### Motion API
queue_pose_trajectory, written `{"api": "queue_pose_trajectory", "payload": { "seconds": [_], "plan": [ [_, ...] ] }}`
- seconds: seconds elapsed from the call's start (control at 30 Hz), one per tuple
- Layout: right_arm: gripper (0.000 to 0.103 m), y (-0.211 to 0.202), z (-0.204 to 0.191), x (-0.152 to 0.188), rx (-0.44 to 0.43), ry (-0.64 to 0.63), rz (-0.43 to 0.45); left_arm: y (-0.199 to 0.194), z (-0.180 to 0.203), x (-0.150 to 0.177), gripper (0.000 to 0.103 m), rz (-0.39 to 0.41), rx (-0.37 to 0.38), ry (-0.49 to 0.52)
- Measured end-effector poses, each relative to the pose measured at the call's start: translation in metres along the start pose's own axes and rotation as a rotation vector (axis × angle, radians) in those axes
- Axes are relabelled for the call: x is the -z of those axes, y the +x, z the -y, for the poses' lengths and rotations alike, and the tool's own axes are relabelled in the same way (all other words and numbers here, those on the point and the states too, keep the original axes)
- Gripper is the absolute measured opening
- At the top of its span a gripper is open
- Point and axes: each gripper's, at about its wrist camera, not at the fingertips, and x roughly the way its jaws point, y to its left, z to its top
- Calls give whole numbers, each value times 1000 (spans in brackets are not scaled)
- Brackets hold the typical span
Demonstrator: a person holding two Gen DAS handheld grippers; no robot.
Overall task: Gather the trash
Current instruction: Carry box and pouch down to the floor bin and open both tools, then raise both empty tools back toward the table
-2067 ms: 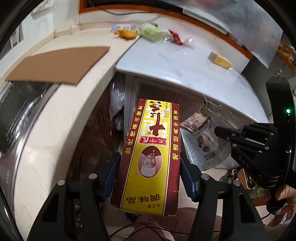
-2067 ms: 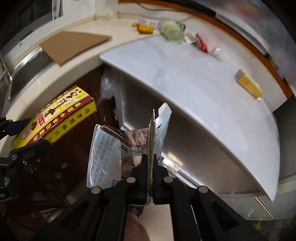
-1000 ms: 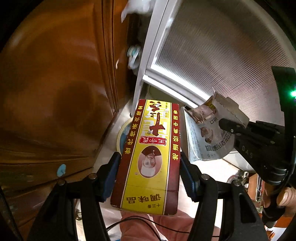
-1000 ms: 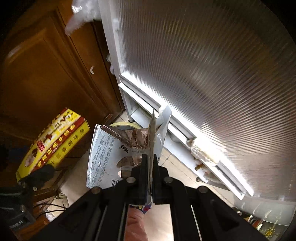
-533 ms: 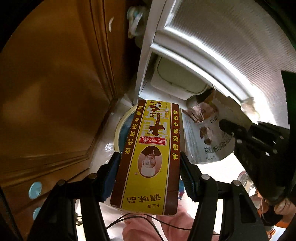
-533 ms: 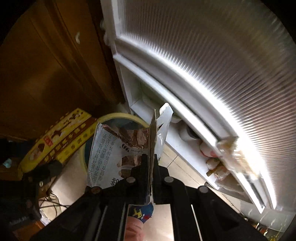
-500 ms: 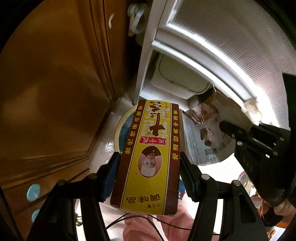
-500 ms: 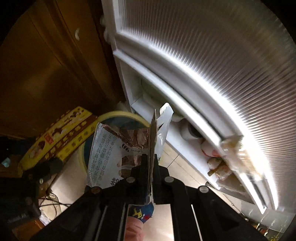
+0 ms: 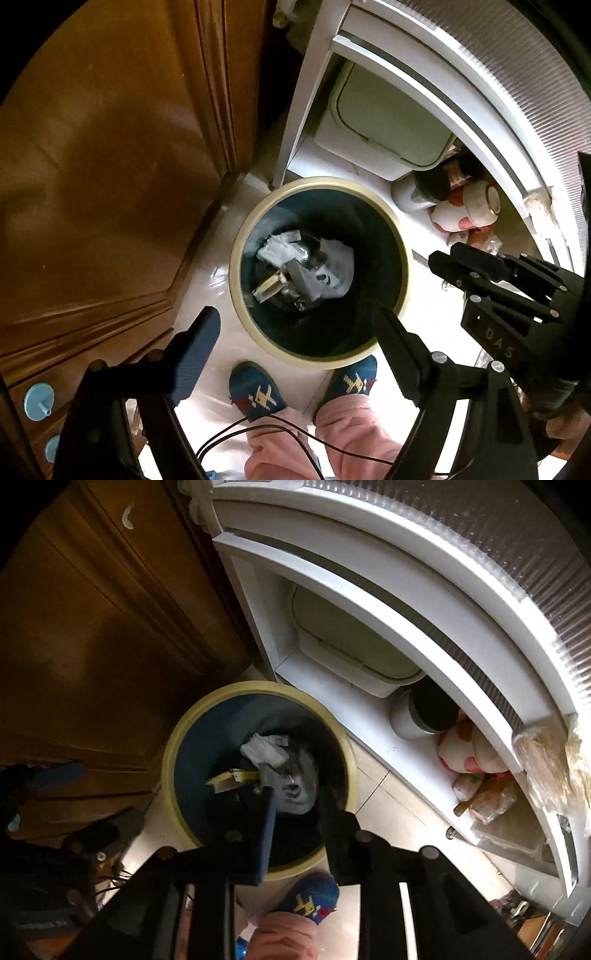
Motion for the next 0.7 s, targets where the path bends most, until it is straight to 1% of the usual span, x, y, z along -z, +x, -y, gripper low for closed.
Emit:
{"api": "queue_pose_trajectory", "payload": {
  "seconds": [0.13, 0.23, 0.37, 0.57, 0.7],
  "plan": [
    [25, -10, -3, 0, -9, 12, 1, -2, 2, -5, 84, 3, -2, 3],
    [25, -20, -1, 1, -12, 26, 4, -15, 6, -6, 84, 9, -3, 4],
    [25, -43, 5, 3, -17, 59, 10, -41, 12, -6, 84, 13, -2, 3],
    [24, -99, 9, 8, -32, 111, 31, -103, 31, -4, 84, 27, 9, 42],
    [24, -153, 8, 11, -47, 131, 71, -159, 51, -1, 84, 55, 21, 96]
  ]
}}
